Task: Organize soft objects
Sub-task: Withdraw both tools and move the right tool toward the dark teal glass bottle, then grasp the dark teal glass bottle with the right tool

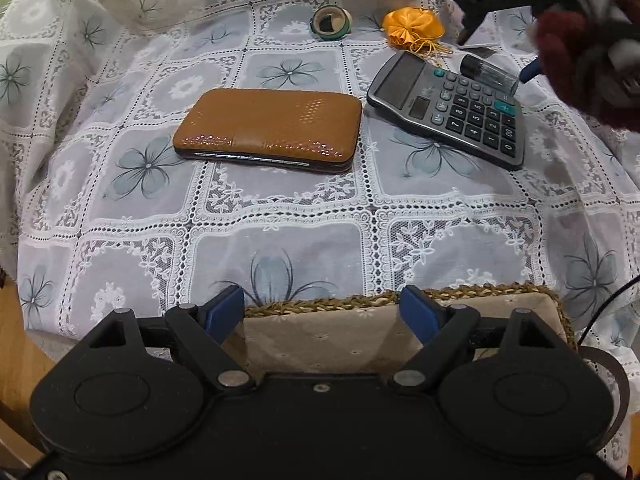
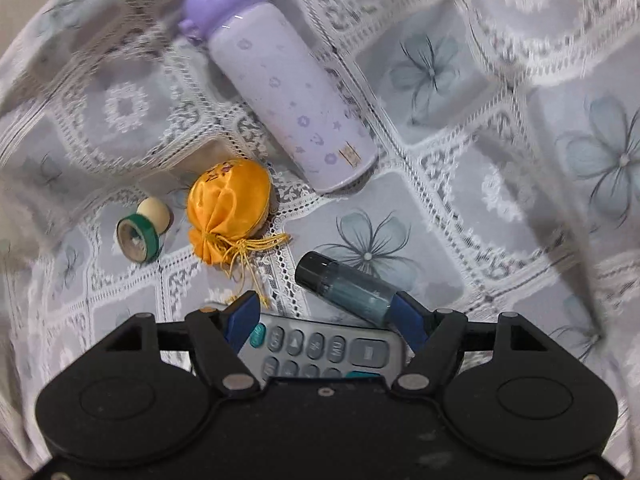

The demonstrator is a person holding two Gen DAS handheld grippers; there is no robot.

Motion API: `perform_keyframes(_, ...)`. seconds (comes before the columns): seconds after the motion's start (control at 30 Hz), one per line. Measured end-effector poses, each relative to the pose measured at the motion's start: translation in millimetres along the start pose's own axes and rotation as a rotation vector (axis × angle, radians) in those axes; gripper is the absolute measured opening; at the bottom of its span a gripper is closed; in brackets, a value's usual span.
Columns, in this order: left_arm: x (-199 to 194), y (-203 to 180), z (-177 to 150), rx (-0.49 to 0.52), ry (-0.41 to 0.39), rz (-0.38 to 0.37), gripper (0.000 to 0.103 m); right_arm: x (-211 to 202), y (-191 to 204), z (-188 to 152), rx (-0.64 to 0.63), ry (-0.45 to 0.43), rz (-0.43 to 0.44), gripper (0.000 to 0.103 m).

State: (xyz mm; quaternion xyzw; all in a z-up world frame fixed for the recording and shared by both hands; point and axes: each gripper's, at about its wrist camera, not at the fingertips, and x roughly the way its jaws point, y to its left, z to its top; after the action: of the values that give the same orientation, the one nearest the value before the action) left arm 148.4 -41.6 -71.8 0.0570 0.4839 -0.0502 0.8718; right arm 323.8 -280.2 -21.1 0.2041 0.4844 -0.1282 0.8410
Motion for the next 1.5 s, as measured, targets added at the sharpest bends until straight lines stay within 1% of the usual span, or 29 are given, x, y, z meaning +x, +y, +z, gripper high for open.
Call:
perform_keyframes(0.07,0.9,0.6,0.9,0.004,-0.003,-0.007,0.083,5.7,-1.6,4.1,0.05,0.023,-0.009,0.073)
perform_keyframes(0.1,1.0,0.5,0.5,0.007,-0.006,-0.009,0.085,6.8,-2.5,5.3,0.066,0.025,-0.01,0.073)
perform_keyframes(0.2,1.9,1.1,-0.1,0.016,-0.012,-0.019,0.088,9.4,-1.5,8.4,0.077,0.026,-0.023,0.073)
perform_keyframes(0.4,7.3,6.2,3.6,0.007,-0.006,-0.052,0.088,19.2,8.7,14.5,0.042,0.006,-0.056,0.073)
perform_keyframes(0.5,8.6,7.7,4.5,0.004,-0.002,-0.062,0.088,25.7,14.3,19.5,0.002,-0.018,-0.036,0.073)
perform_keyframes(0.6,7.6,8.6,4.4,0.005,-0.002,-0.066,0.088,29.8,17.1,20.2,-0.026,-0.055,-0.059,0.071)
perform_keyframes(0.77,4.7,7.0,2.3,0.018,-0.004,-0.069,0.088,31.0,13.8,15.5,0.012,-0.039,-0.058,0.073)
perform_keyframes(0.9,4.3,4.2,2.0,0.03,-0.005,-0.066,0.088,35.0,21.0,10.8,0.016,-0.033,-0.071,0.074)
perform_keyframes(1.03,3.5,7.2,2.7,0.017,-0.001,-0.068,0.088,33.7,25.5,8.0,0.023,-0.035,-0.089,0.076)
perform_keyframes(1.27,3.1,5.3,1.0,0.028,-0.001,-0.065,0.088,41.2,24.2,9.7,0.067,-0.016,-0.095,0.076)
perform_keyframes(1.4,2.8,6.2,1.3,0.021,0.002,-0.07,0.088,43.3,24.3,9.7,0.066,-0.011,-0.097,0.076)
perform_keyframes(1.5,3.1,6.3,1.7,0.022,0.004,-0.07,0.088,45.8,25.8,8.7,0.057,-0.013,-0.112,0.073)
